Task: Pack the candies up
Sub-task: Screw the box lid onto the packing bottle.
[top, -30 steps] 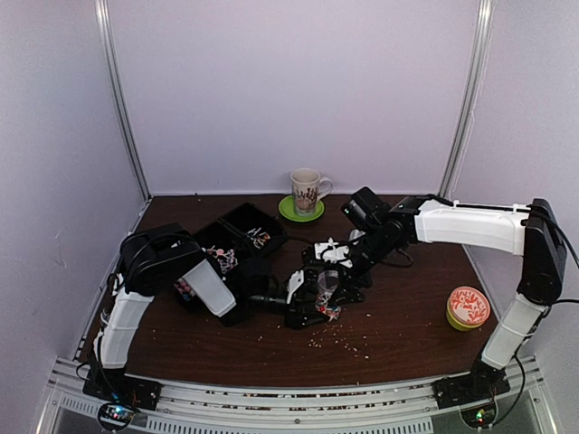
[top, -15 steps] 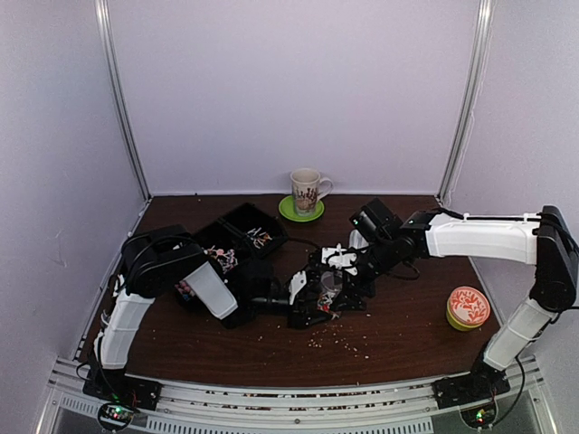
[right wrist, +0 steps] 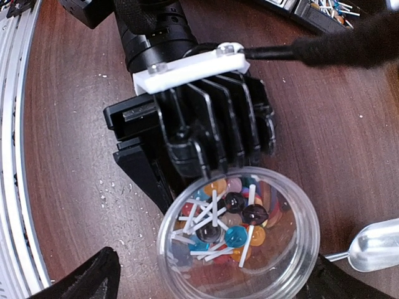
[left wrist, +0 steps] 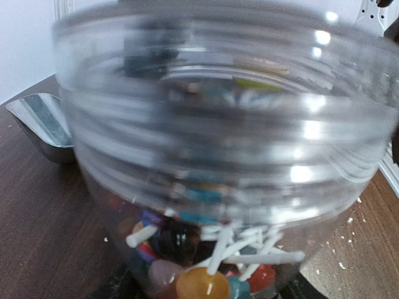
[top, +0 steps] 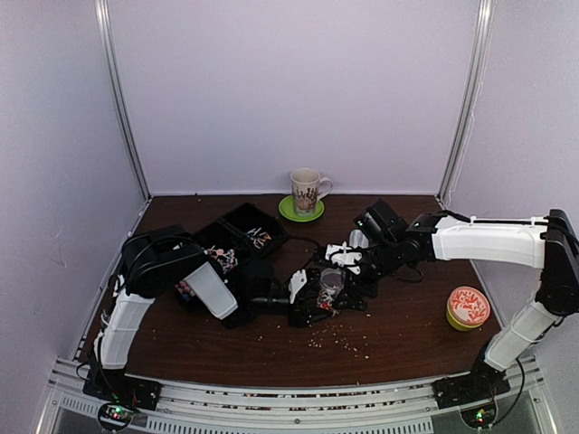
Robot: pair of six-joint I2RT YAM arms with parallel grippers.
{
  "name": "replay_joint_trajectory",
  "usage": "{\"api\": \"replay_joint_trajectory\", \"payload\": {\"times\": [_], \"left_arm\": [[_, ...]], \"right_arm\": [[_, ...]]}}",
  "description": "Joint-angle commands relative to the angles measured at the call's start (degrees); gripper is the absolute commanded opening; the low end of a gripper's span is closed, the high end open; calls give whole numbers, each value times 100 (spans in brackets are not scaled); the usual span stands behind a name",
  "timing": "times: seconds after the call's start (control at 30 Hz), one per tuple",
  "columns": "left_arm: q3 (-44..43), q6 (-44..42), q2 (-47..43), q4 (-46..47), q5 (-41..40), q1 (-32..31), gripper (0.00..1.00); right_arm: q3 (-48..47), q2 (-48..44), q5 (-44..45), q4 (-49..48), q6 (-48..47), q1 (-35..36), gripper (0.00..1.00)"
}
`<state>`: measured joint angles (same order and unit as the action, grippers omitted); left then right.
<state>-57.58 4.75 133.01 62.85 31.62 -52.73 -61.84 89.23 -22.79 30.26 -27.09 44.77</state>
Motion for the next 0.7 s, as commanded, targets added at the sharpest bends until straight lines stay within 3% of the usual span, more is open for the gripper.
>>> {"api": "replay_joint_trajectory", "payload": {"times": [0.0,0.23,0.37,0.67], "left_arm": [[-89,204,30,-461,-661,188,18],[-111,228,41,-440,-552,189,18],[-98,159,56,-269,-41,193,19],[-89,-32,74,-82,906,184,19]], "right_arm": [[102,-228,-43,530,182,134,97],[251,-361,-9,606,209,192,97],[350,-517,179,599,38,189,98],[-192,-516,-184,919,-1131,86,100]]}}
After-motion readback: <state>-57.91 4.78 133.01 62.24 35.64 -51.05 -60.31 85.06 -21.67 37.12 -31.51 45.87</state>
